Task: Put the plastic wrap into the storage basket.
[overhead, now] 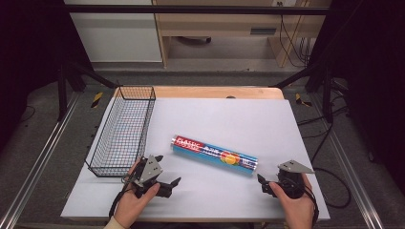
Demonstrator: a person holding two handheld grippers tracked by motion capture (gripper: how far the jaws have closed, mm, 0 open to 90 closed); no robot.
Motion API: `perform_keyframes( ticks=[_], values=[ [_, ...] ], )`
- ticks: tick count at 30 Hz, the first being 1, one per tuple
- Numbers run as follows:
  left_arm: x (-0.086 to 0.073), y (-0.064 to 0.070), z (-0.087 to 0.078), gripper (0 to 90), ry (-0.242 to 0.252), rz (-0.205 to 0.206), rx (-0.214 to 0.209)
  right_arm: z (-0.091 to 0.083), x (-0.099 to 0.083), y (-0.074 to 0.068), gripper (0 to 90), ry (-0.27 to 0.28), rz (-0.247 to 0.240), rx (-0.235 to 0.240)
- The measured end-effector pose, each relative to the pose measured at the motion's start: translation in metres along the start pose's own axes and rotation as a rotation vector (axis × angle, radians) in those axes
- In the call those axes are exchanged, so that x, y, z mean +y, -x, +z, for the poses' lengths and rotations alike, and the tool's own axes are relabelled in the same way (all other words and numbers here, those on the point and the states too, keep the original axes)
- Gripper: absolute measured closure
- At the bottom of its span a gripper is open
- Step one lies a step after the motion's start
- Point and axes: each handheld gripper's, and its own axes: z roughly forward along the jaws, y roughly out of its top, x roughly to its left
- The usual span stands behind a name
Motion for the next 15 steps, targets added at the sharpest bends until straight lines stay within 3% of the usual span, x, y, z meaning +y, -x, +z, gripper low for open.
perform_keyframes(
  ticks=[6, 7, 9, 12, 15],
  values=[
    [0.0, 0.001, 0.001, 4.4, -0.002, 0.004, -0.017, 0.001, 0.003, -0.003, 7.9, 0.001, -0.048, 0.014],
    [0.0, 0.003, 0.001, 4.4, 0.0, 0.009, -0.025, -0.001, 0.008, -0.006, 7.8, 0.018, -0.088, 0.005],
    [0.001, 0.004, 0.001, 4.4, 0.001, 0.009, -0.034, -0.003, 0.015, -0.01, 7.1, 0.011, -0.124, 0.013],
    [0.001, 0.005, 0.001, 4.3, -0.004, 0.016, -0.048, -0.005, 0.034, -0.018, 6.7, 0.018, -0.18, 0.052],
    [0.001, 0.006, 0.0, 4.3, -0.005, 0.013, -0.06, -0.006, 0.059, -0.029, 4.6, 0.007, -0.29, 0.068]
  ],
)
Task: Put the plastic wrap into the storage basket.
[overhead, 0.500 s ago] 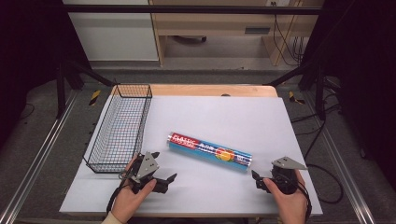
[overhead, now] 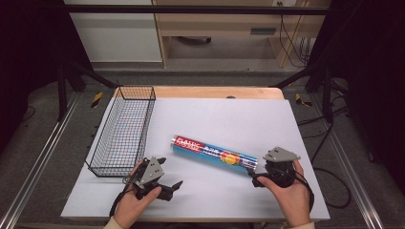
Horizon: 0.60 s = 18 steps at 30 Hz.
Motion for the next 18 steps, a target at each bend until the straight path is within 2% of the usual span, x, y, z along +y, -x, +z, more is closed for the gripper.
perform_keyframes(
  ticks=[3, 5, 6, 7, 8, 9, 12, 13, 14, 16, 17, 18],
  values=[
    [0.0, 0.0, -0.002, 4.3, 0.001, 0.009, -0.014, 0.003, 0.025, -0.002, 4.5, 0.022, -0.061, 0.021],
    [0.0, -0.001, -0.004, 4.2, 0.004, 0.011, -0.026, 0.009, 0.042, -0.004, 4.1, 0.014, -0.119, 0.046],
    [0.0, -0.002, -0.005, 3.8, 0.006, 0.014, -0.027, 0.014, 0.05, -0.006, 4.6, 0.008, -0.138, 0.078],
    [0.0, -0.002, -0.005, 3.5, 0.007, 0.012, -0.028, 0.02, 0.055, -0.007, 5.5, 0.003, -0.155, 0.104],
    [0.0, -0.002, -0.005, 3.4, 0.007, 0.012, -0.028, 0.02, 0.055, -0.007, 5.5, 0.003, -0.155, 0.104],
    [0.0, -0.004, -0.007, 3.3, 0.009, 0.001, -0.028, 0.035, 0.064, -0.008, 5.6, -0.038, -0.18, 0.151],
    [0.0, -0.005, -0.008, 3.4, 0.014, -0.007, -0.032, 0.063, 0.07, -0.012, 6.7, -0.1, -0.21, 0.221],
    [0.0, -0.005, -0.008, 3.4, 0.014, -0.007, -0.032, 0.063, 0.07, -0.012, 6.7, -0.1, -0.21, 0.221],
    [0.0, -0.006, -0.009, 3.4, 0.013, -0.005, -0.035, 0.08, 0.07, -0.015, 6.4, -0.14, -0.223, 0.237],
    [0.0, -0.006, -0.01, 3.4, 0.015, -0.007, -0.035, 0.085, 0.07, -0.015, 6.2, -0.155, -0.235, 0.245],
    [-0.001, -0.007, -0.01, 3.3, 0.014, -0.008, -0.036, 0.099, 0.068, -0.017, 6.4, -0.189, -0.239, 0.259],
    [-0.001, -0.008, -0.011, 3.4, 0.014, -0.007, -0.038, 0.103, 0.067, -0.017, 6.6, -0.202, -0.246, 0.269]
  ],
)
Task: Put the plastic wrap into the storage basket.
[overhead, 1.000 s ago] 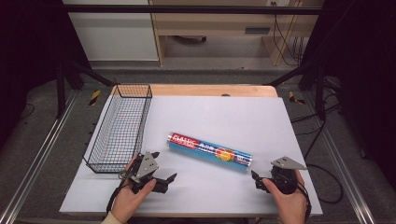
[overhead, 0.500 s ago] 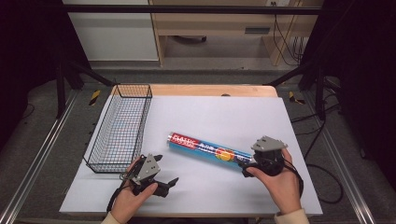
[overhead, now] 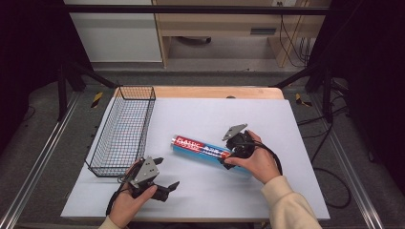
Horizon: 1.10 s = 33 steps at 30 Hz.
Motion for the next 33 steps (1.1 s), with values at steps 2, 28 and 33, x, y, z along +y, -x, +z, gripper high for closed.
perform_keyframes(
  ticks=[2, 28, 33],
  values=[
    [0.0, -0.001, 0.0, 3.4, 0.0, -0.002, 0.001, 0.007, 0.0, 0.0, 7.3, -0.022, -0.02, 0.015],
    [0.002, 0.003, 0.002, 3.7, -0.03, 0.031, -0.022, 0.032, -0.003, -0.004, 29.7, -0.184, -0.107, 0.089],
    [0.018, 0.0, -0.002, 3.8, -0.038, 0.103, 0.001, 0.014, 0.0, 0.0, 29.8, -0.142, -0.168, 0.03]
  ],
)
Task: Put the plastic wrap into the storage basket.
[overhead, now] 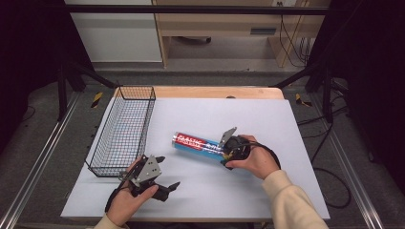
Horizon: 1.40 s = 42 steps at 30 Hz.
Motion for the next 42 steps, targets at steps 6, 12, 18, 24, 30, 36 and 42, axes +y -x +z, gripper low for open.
perform_keyframes(
  ticks=[6, 12, 18, 24, 30, 36, 42],
  values=[
    [0.033, -0.011, 0.003, 3.8, -0.033, 0.126, 0.003, -0.035, 0.004, 0.012, 29.8, 0.014, -0.062, -0.058],
    [0.085, -0.029, 0.015, 4.3, -0.091, 0.31, 0.029, -0.062, 0.011, 0.021, 29.9, -0.024, -0.15, -0.125],
    [0.124, -0.042, 0.037, 5.8, -0.136, 0.414, 0.068, -0.083, 0.018, 0.023, 30.1, 0.003, -0.199, -0.179],
    [0.141, -0.036, 0.058, 7.4, -0.186, 0.509, 0.075, -0.097, 0.026, 0.014, 30.1, 0.005, -0.268, -0.179],
    [0.148, -0.029, 0.072, 7.1, -0.235, 0.535, 0.047, -0.103, 0.032, 0.005, 30.2, 0.014, -0.302, -0.166],
    [0.148, -0.029, 0.077, 12.7, -0.254, 0.533, 0.035, -0.108, 0.037, 0.002, 30.2, 0.033, -0.302, -0.145],
    [0.149, -0.024, 0.079, 21.3, -0.272, 0.567, 0.018, -0.109, 0.042, -0.001, 30.3, 0.027, -0.318, -0.14]
  ],
)
